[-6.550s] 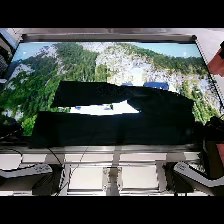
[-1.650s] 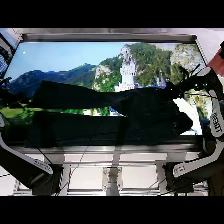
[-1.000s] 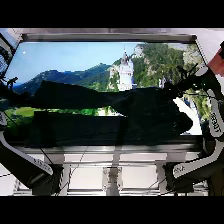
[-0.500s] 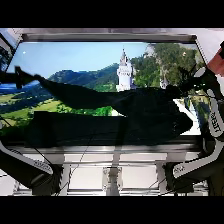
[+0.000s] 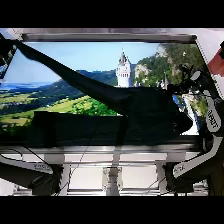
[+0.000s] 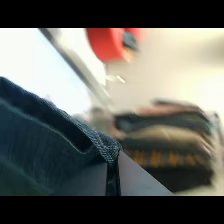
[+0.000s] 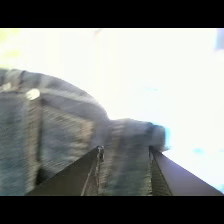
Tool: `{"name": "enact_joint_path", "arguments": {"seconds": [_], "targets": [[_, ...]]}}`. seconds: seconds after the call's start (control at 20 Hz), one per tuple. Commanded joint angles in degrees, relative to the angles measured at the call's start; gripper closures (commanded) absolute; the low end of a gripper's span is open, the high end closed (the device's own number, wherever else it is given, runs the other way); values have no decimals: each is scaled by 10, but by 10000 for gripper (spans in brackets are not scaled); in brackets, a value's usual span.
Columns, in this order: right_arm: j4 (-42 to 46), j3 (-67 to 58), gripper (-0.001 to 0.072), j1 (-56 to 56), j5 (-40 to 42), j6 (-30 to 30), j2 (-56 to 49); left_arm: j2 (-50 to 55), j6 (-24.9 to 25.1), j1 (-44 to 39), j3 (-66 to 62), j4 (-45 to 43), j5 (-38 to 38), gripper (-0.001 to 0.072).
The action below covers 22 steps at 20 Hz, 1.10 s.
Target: Fold the clothes and pants, and hang the long-sleeved shirts on hangers.
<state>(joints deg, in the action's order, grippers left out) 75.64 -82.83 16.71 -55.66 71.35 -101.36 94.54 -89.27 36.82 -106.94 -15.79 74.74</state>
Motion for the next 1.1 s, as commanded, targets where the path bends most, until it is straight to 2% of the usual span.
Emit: {"name": "enact_joint_path", "arguments": {"seconds": [0.0, 0.15, 0.25, 0.4, 0.55, 0.6, 0.85, 1.05], "targets": [[11, 0, 370, 32, 13, -3, -5, -47, -135, -1, 0, -216, -44, 685], [11, 0, 370, 47, -10, -21, -5, -84, -267, -12, 0, -448, 8, 685], [6, 0, 371, 47, -10, -22, -5, -92, -311, -15, 0, -534, 61, 685], [-68, 0, 371, 47, -14, -83, -5, -80, -312, -22, 0, -636, 130, 685], [-105, 0, 365, 38, 12, -106, -9, -51, -273, -50, 0, -721, 168, 685], [-110, 0, 312, 34, 17, -106, -13, -41, -268, -58, 0, -727, 168, 684], [-139, 0, 309, 18, 12, -112, -48, 10, -262, -87, 0, -729, 131, 684], [-179, -4, 310, 12, 13, -139, -51, 26, -254, -94, 0, -729, 89, 684]]}}
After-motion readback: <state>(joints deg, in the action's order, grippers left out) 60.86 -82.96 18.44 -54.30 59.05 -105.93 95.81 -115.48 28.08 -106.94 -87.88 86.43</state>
